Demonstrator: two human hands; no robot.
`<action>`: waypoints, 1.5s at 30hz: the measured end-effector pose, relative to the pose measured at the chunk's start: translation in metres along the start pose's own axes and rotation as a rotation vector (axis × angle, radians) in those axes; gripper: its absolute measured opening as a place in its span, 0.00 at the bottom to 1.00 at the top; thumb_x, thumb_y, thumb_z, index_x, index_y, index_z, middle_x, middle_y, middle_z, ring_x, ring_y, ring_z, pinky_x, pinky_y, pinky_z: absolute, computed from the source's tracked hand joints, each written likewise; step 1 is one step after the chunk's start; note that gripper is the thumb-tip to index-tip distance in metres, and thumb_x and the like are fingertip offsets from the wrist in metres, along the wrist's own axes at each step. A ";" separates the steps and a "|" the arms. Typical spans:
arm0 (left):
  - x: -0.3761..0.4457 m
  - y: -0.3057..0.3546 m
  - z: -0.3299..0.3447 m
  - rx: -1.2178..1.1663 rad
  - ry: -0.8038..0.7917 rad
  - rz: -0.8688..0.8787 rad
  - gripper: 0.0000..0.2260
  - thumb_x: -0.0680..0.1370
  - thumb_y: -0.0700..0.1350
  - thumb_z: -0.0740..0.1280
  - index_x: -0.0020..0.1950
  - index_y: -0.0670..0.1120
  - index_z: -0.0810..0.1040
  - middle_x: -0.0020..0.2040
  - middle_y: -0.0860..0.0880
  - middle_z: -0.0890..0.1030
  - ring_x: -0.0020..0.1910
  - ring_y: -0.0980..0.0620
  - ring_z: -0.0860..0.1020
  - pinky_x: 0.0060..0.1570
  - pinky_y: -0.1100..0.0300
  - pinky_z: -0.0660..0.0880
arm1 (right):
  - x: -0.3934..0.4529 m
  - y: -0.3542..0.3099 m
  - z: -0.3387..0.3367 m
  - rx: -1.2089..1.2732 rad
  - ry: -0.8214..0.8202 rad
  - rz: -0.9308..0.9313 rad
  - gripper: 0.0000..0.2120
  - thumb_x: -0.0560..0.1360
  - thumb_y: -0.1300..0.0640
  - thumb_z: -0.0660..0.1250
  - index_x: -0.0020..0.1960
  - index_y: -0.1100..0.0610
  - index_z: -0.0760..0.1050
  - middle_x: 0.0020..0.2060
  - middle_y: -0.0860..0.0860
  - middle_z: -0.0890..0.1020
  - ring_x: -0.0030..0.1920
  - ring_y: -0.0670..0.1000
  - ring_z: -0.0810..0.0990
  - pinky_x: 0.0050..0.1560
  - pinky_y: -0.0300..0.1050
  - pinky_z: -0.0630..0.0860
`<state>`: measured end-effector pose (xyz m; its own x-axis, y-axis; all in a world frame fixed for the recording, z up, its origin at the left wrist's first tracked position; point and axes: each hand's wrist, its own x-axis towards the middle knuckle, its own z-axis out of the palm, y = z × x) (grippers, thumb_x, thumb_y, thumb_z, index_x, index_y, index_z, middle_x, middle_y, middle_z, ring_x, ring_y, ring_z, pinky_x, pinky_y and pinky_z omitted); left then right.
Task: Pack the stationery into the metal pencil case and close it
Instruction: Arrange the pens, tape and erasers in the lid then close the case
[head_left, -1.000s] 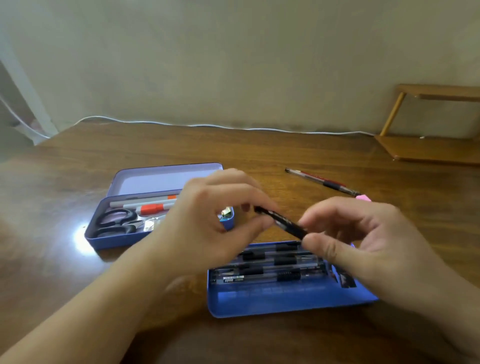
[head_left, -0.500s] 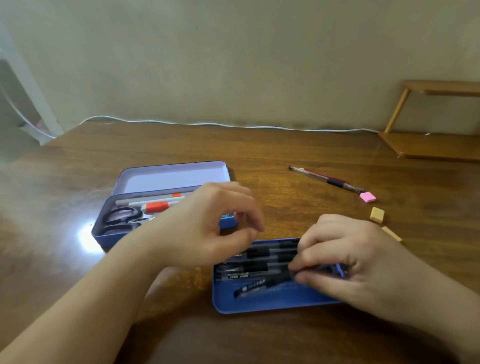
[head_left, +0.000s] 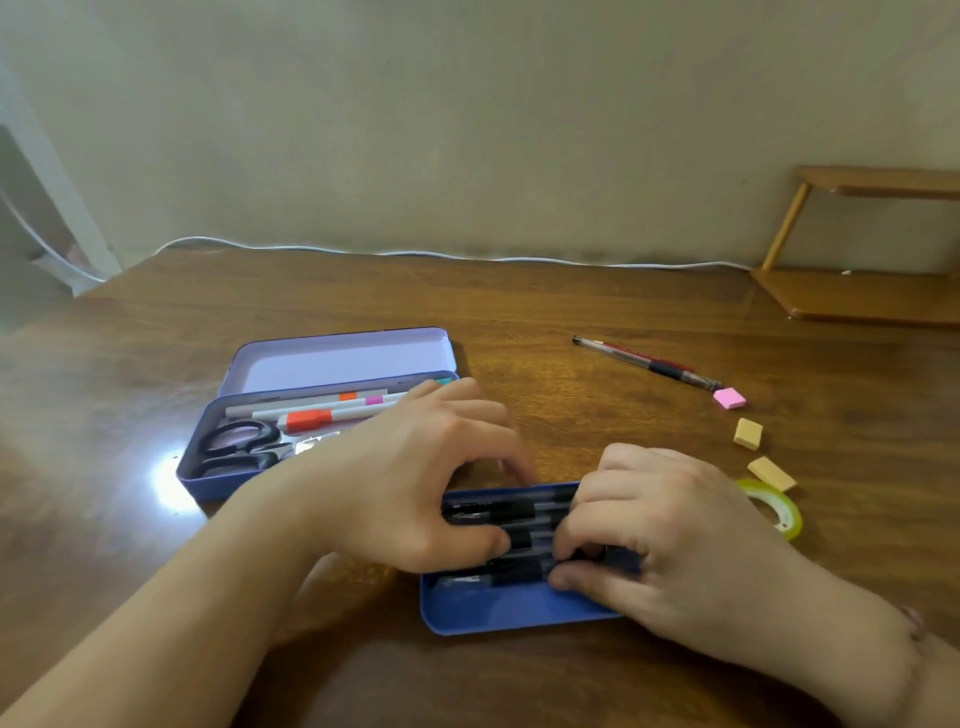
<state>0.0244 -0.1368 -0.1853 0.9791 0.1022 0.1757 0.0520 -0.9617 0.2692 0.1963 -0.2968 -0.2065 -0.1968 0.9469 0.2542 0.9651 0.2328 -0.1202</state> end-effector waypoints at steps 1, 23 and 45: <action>0.000 0.000 0.000 0.008 -0.020 0.000 0.16 0.69 0.60 0.71 0.55 0.59 0.77 0.52 0.62 0.76 0.55 0.56 0.71 0.56 0.55 0.70 | 0.000 0.000 0.000 0.002 -0.002 0.004 0.11 0.71 0.37 0.64 0.43 0.43 0.80 0.38 0.38 0.79 0.40 0.42 0.73 0.36 0.42 0.74; 0.003 -0.011 0.012 0.090 0.192 -0.072 0.09 0.76 0.59 0.64 0.52 0.59 0.78 0.49 0.61 0.78 0.53 0.57 0.70 0.56 0.54 0.68 | 0.000 0.087 -0.011 -0.016 0.454 0.649 0.08 0.72 0.57 0.73 0.50 0.49 0.82 0.42 0.46 0.83 0.47 0.51 0.81 0.56 0.54 0.77; 0.001 0.002 -0.003 -0.303 0.167 0.048 0.13 0.78 0.57 0.64 0.42 0.50 0.80 0.38 0.53 0.78 0.42 0.51 0.75 0.43 0.58 0.71 | -0.015 0.026 -0.034 0.212 0.180 0.195 0.09 0.74 0.42 0.62 0.44 0.44 0.79 0.43 0.39 0.77 0.48 0.44 0.77 0.43 0.36 0.72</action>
<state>0.0247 -0.1381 -0.1820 0.9321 0.1234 0.3405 -0.0780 -0.8498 0.5213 0.2303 -0.3122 -0.1813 0.0402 0.9281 0.3702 0.9205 0.1098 -0.3751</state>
